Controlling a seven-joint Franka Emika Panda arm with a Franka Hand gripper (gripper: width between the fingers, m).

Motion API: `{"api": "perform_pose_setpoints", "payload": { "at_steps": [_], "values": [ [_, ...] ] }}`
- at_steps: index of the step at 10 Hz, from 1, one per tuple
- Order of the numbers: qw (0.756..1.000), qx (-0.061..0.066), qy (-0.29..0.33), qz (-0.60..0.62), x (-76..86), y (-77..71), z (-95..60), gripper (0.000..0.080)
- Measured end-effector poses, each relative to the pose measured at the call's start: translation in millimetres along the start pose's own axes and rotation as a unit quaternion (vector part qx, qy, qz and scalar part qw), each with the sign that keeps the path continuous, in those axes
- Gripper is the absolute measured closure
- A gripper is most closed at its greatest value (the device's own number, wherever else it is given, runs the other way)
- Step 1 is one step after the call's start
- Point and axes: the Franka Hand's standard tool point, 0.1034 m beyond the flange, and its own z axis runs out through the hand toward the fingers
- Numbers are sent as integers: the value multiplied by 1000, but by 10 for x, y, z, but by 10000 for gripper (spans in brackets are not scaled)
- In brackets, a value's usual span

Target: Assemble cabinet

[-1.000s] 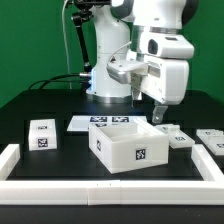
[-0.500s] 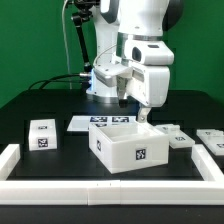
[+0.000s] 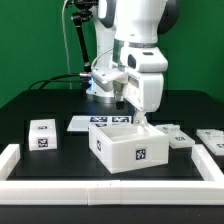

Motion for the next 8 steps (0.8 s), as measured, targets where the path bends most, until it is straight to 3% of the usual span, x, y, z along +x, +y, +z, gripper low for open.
{"api": "perform_pose_setpoints", "payload": {
  "at_steps": [3,7,8],
  "values": [
    [1000,14,8,4,19,-95,163,1],
    [1000,23,15,6,-2,-31,331,1],
    [1000,22,14,8,-21,2,318,130]
  ]
}}
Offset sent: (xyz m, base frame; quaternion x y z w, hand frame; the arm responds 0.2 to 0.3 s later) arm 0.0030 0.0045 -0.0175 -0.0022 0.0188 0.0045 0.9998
